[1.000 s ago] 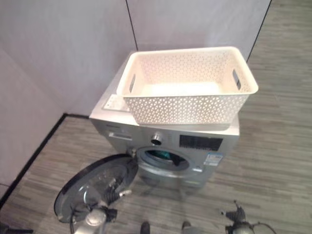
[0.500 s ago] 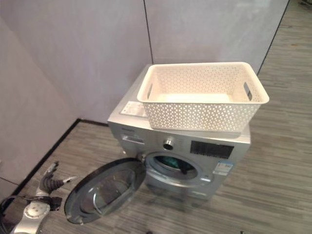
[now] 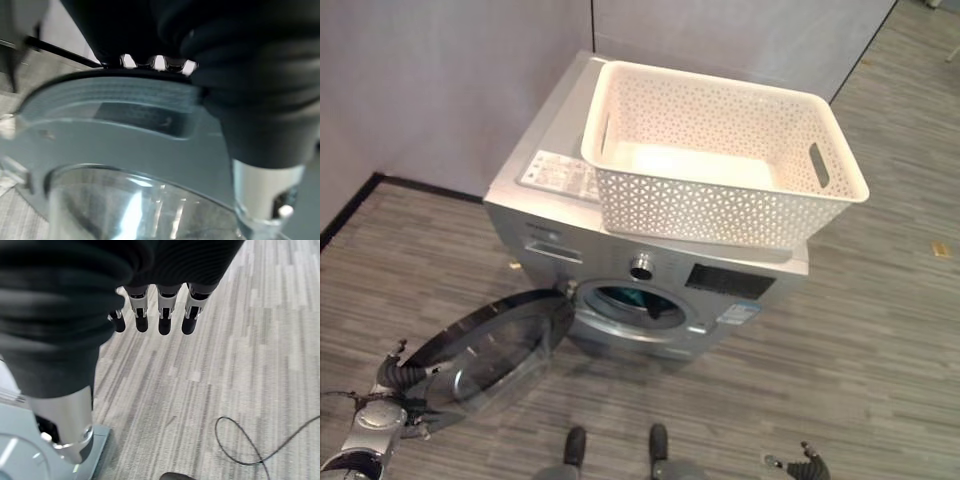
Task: Grab the laundry basket,head to the washer,open it,put in the laundry and shut it.
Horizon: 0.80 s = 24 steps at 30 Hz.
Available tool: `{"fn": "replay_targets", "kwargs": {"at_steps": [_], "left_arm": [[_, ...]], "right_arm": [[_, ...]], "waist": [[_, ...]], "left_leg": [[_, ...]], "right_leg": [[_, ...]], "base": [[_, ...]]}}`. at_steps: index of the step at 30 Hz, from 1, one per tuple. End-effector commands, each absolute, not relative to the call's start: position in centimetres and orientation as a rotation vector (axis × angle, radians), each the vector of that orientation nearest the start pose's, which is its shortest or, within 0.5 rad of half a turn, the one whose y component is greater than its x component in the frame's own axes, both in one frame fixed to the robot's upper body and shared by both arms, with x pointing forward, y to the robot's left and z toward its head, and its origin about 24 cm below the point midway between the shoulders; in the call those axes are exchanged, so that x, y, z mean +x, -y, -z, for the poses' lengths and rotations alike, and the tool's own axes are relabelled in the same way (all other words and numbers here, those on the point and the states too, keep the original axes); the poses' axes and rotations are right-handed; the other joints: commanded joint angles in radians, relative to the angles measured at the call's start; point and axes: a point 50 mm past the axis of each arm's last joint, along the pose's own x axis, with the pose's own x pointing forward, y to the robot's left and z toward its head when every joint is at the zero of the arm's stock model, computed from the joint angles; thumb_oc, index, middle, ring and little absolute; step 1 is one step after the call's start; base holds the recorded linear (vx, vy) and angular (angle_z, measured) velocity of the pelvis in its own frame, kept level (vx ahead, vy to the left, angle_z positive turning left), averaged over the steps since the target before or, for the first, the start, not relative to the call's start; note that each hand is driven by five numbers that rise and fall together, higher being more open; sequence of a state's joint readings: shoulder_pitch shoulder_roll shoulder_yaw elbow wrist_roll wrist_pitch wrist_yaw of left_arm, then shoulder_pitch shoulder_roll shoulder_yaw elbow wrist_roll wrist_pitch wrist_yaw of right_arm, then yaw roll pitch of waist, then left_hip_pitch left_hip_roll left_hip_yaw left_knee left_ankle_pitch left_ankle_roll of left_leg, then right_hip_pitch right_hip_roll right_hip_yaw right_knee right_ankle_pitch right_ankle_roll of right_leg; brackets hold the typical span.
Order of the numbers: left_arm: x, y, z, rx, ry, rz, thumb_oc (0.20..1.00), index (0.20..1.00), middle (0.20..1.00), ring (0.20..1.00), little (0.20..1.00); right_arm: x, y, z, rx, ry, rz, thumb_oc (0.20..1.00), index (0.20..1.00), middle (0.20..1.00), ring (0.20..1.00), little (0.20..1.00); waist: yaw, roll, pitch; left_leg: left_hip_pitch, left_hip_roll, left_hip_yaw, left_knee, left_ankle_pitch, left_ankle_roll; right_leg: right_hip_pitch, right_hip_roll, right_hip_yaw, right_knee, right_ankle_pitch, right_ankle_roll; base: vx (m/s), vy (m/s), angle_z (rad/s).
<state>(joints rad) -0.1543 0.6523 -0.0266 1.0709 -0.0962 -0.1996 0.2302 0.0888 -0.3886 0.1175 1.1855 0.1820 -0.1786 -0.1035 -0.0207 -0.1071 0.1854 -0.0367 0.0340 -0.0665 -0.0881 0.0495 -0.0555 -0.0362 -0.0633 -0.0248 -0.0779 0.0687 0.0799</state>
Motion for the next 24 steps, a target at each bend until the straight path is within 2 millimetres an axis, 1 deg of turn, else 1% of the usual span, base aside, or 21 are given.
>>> {"fn": "replay_targets", "kwargs": {"at_steps": [1, 3, 4, 6, 7, 8, 9, 10, 11, 12, 13, 14, 15, 16, 18, 19, 20, 21, 22, 23, 24], "left_arm": [[19.9, -37.5, 3.4, 0.638, -0.592, -0.49, 1.0, 1.0, 1.0, 1.0, 1.0], [19.8, -36.9, 3.9, 0.623, -0.603, -0.476, 1.0, 1.0, 1.0, 1.0, 1.0], [19.2, -35.6, 5.4, 0.603, -0.637, -0.449, 1.0, 1.0, 1.0, 1.0, 1.0], [19.0, -34.7, 6.3, 0.557, -0.652, -0.461, 1.0, 1.0, 1.0, 1.0, 1.0], [19.1, -34.2, 6.6, 0.535, -0.653, -0.47, 1.0, 1.0, 1.0, 1.0, 1.0], [19.1, -34.2, 6.6, 0.535, -0.653, -0.47, 1.0, 1.0, 1.0, 1.0, 1.0], [19.2, -33.6, 6.9, 0.511, -0.659, -0.469, 1.0, 1.0, 1.0, 1.0, 1.0], [19.5, -33.0, 7.3, 0.507, -0.664, -0.453, 1.0, 1.0, 1.0, 1.0, 1.0], [19.5, -33.0, 7.3, 0.507, -0.664, -0.453, 1.0, 1.0, 1.0, 1.0, 1.0], [19.2, -32.7, 7.6, 0.532, -0.678, -0.436, 1.0, 1.0, 1.0, 1.0, 1.0], [18.6, -32.6, 8.0, 0.55, -0.702, -0.426, 1.0, 1.0, 1.0, 1.0, 1.0], [18.6, -32.6, 8.0, 0.55, -0.702, -0.426, 1.0, 1.0, 1.0, 1.0, 1.0], [18.8, -32.6, 8.0, 0.544, -0.701, -0.435, 1.0, 1.0, 1.0, 1.0, 1.0], [19.2, -32.7, 7.6, 0.558, -0.686, -0.433, 1.0, 1.0, 1.0, 1.0, 1.0], [19.3, -32.7, 7.6, 0.559, -0.683, -0.427, 1.0, 1.0, 1.0, 1.0, 1.0], [19.6, -32.7, 7.4, 0.579, -0.675, -0.415, 1.0, 1.0, 1.0, 1.0, 1.0], [20.7, -32.9, 6.5, 0.618, -0.645, -0.402, 1.0, 1.0, 1.0, 1.0, 1.0], [22.7, -32.9, 5.0, 0.648, -0.583, -0.38, 1.0, 1.0, 1.0, 1.0, 1.0], [22.7, -32.9, 5.0, 0.648, -0.583, -0.38, 1.0, 1.0, 1.0, 1.0, 1.0], [24.4, -32.0, 4.4, 0.674, -0.552, -0.348, 1.0, 1.0, 1.0, 1.0, 1.0], [24.4, -32.0, 4.4, 0.673, -0.552, -0.348, 1.0, 1.0, 1.0, 1.0, 1.0]], "right_arm": [[7.8, 29.6, 13.7, -0.311, -1.042, 0.317, 1.0, 1.0, 1.0, 1.0, 1.0], [7.6, 29.3, 13.8, -0.295, -1.035, 0.322, 1.0, 1.0, 1.0, 1.0, 1.0], [7.0, 28.8, 13.9, -0.278, -1.036, 0.319, 1.0, 1.0, 1.0, 1.0, 1.0], [7.5, 28.2, 13.9, -0.272, -1.01, 0.306, 1.0, 1.0, 1.0, 1.0, 1.0], [7.9, 27.8, 13.9, -0.277, -1.001, 0.289, 1.0, 1.0, 1.0, 1.0, 1.0], [7.9, 27.8, 13.9, -0.277, -1.0, 0.289, 1.0, 1.0, 1.0, 1.0, 1.0], [8.4, 27.2, 14.0, -0.295, -0.992, 0.249, 1.0, 1.0, 1.0, 1.0, 1.0], [8.5, 26.9, 14.0, -0.317, -0.988, 0.216, 1.0, 1.0, 1.0, 1.0, 1.0], [8.5, 26.9, 14.0, -0.317, -0.988, 0.216, 1.0, 1.0, 1.0, 1.0, 1.0], [8.8, 26.6, 13.9, -0.327, -0.972, 0.196, 1.0, 1.0, 1.0, 1.0, 1.0], [8.4, 26.5, 14.0, -0.331, -0.978, 0.181, 1.0, 1.0, 1.0, 1.0, 1.0], [8.4, 26.5, 14.0, -0.331, -0.978, 0.181, 1.0, 1.0, 1.0, 1.0, 1.0], [8.6, 26.4, 13.9, -0.348, -0.97, 0.149, 1.0, 1.0, 1.0, 1.0, 1.0], [8.3, 26.8, 13.9, -0.388, -0.99, 0.116, 1.0, 1.0, 1.0, 1.0, 1.0], [8.1, 27.0, 13.9, -0.393, -0.994, 0.114, 1.0, 1.0, 1.0, 1.0, 1.0], [7.7, 27.4, 13.9, -0.407, -1.01, 0.116, 1.0, 1.0, 1.0, 1.0, 1.0], [8.0, 28.4, 13.3, -0.442, -0.991, 0.104, 1.0, 1.0, 1.0, 1.0, 1.0], [8.2, 30.4, 12.3, -0.49, -0.977, 0.123, 1.0, 1.0, 1.0, 1.0, 1.0], [8.2, 30.4, 12.3, -0.49, -0.977, 0.123, 1.0, 1.0, 1.0, 1.0, 1.0], [8.2, 32.1, 11.5, -0.494, -0.964, 0.209, 1.0, 1.0, 1.0, 1.0, 1.0], [8.2, 32.1, 11.5, -0.494, -0.964, 0.209, 1.0, 1.0, 1.0, 1.0, 1.0]], "waist": [[-0.02, 0.001, -0.012], [-0.026, 0.0, -0.007], [-0.038, -0.002, 0.0], [-0.045, -0.001, 0.009], [-0.05, 0.0, 0.016], [-0.047, -0.001, 0.015], [-0.052, 0.007, 0.018], [-0.057, 0.022, 0.026], [-0.057, 0.022, 0.026], [-0.053, 0.031, 0.027], [-0.043, 0.038, 0.023], [-0.043, 0.038, 0.023], [-0.032, 0.026, 0.018], [-0.022, 0.017, 0.02], [-0.019, 0.015, 0.018], [-0.018, 0.016, 0.017], [-0.022, 0.014, 0.037], [-0.027, 0.019, 0.066], [-0.027, 0.02, 0.065], [-0.05, 0.014, 0.075], [-0.052, 0.015, 0.076]], "left_leg": [[-0.007, -0.012, -0.04, 0.001, -0.023, 0.041], [-0.001, -0.016, -0.042, 0.001, -0.023, 0.045], [0.007, -0.033, -0.037, 0.001, -0.032, 0.057], [-0.002, -0.047, -0.026, 0.001, -0.031, 0.065], [-0.013, -0.053, -0.019, 0.001, -0.028, 0.068], [-0.015, -0.053, -0.016, 0.001, -0.028, 0.069], [-0.032, -0.056, -0.009, 0.001, -0.022, 0.071], [-0.051, -0.055, -0.017, 0.001, -0.007, 0.081], [-0.052, -0.055, -0.016, 0.001, -0.007, 0.081], [-0.057, -0.047, -0.01, 0.001, -0.001, 0.084], [-0.073, -0.036, 0.011, 0.001, 0.004, 0.079], [-0.073, -0.036, 0.011, 0.001, 0.004, 0.079], [-0.102, -0.032, 0.03, 0.001, 0.015, 0.071], [-0.119, -0.025, 0.039, 0.001, 0.024, 0.064], [-0.125, -0.022, 0.038, 0.001, 0.032, 0.061], [-0.129, -0.012, 0.023, 0.001, 0.048, 0.055], [-0.148, 0.02, -0.008, 0.001, 0.09, 0.035], [-0.187, 0.038, -0.054, 0.002, 0.137, 0.013], [-0.187, 0.038, -0.055, 0.002, 0.137, 0.013], [-0.221, 0.041, -0.067, 0.011, 0.128, -0.002], [-0.222, 0.04, -0.07, 0.012, 0.129, -0.002]], "right_leg": [[-0.074, -0.026, 0.086, 0.12, -0.011, 0.063], [-0.075, -0.026, 0.095, 0.13, -0.013, 0.063], [-0.079, -0.038, 0.12, 0.126, 0.005, 0.076], [-0.101, -0.049, 0.148, 0.121, 0.042, 0.091], [-0.123, -0.052, 0.175, 0.121, 0.08, 0.103], [-0.126, -0.052, 0.178, 0.121, 0.081, 0.103], [-0.146, -0.049, 0.231, 0.128, 0.101, 0.115], [-0.168, -0.004, 0.32, 0.212, 0.072, 0.105], [-0.168, -0.004, 0.32, 0.213, 0.072, 0.105], [-0.159, 0.01, 0.312, 0.242, 0.025, 0.093], [-0.121, 0.018, 0.272, 0.255, -0.056, 0.069], [-0.121, 0.018, 0.272, 0.255, -0.056, 0.069], [-0.089, 0.033, 0.27, 0.23, -0.085, 0.059], [-0.083, 0.039, 0.263, 0.21, -0.09, 0.051], [-0.085, 0.045, 0.265, 0.21, -0.103, 0.043], [-0.093, 0.067, 0.272, 0.236, -0.129, 0.027], [-0.122, 0.12, 0.252, 0.294, -0.171, 0.0], [-0.156, 0.157, 0.213, 0.329, -0.182, -0.026], [-0.156, 0.157, 0.213, 0.329, -0.182, -0.026], [-0.153, 0.16, 0.181, 0.307, -0.177, -0.031], [-0.152, 0.16, 0.177, 0.306, -0.177, -0.031]], "base": [[0.02, 0.089, -0.02], [0.0, 0.103, -0.03], [-0.02, 0.148, -0.09], [-0.1, 0.161, -0.18], [-0.11, 0.085, -0.22], [-0.15, 0.064, -0.3], [-0.18, 0.073, -0.36], [-0.18, 0.072, -0.37], [-0.16, 0.067, -0.37], [-0.14, 0.03, -0.49], [-0.14, 0.031, -0.36], [-0.21, -0.07, -0.27], [-0.21, -0.163, -0.03], [-0.21, -0.163, -0.07], [-0.07, -0.137, -0.18], [-0.14, -0.36, -0.24], [-0.27, -0.544, 0.1], [-0.26, -0.458, 0.44], [-0.29, -0.453, 0.72], [-0.13, -0.218, 0.99], [-0.18, -0.3, 1.22]]}}
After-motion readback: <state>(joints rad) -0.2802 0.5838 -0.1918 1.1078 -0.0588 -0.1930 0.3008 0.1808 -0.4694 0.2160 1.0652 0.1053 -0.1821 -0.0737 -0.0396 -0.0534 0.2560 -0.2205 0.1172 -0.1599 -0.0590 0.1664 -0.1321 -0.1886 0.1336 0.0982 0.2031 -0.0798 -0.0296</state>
